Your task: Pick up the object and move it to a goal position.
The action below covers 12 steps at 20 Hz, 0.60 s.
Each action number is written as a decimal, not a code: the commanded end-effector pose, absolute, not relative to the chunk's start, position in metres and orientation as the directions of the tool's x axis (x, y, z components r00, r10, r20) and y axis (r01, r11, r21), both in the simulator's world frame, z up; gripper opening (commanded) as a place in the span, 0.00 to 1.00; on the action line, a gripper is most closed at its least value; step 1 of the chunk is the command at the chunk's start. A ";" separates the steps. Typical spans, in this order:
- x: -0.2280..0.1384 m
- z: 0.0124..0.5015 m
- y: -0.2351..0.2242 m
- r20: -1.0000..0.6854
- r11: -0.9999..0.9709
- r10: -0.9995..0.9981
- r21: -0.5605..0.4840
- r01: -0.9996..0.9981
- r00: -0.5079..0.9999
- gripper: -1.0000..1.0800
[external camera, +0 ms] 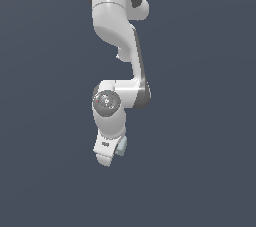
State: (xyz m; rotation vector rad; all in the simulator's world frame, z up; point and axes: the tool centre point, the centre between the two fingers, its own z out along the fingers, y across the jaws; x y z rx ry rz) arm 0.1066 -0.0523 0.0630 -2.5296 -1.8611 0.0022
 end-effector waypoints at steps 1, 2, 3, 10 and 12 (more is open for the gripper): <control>0.105 0.068 -0.051 0.000 -0.297 0.955 0.000 0.955 0.297 0.00; 0.104 0.071 -0.050 0.000 -0.297 0.955 0.000 0.955 0.297 0.00; 0.103 0.074 -0.049 -0.001 -0.297 0.955 0.000 0.955 0.297 0.00; 0.088 0.109 -0.038 -0.001 -0.297 0.955 0.000 0.955 0.297 0.00; 0.082 0.124 -0.033 -0.002 -0.297 0.955 0.000 0.955 0.297 0.00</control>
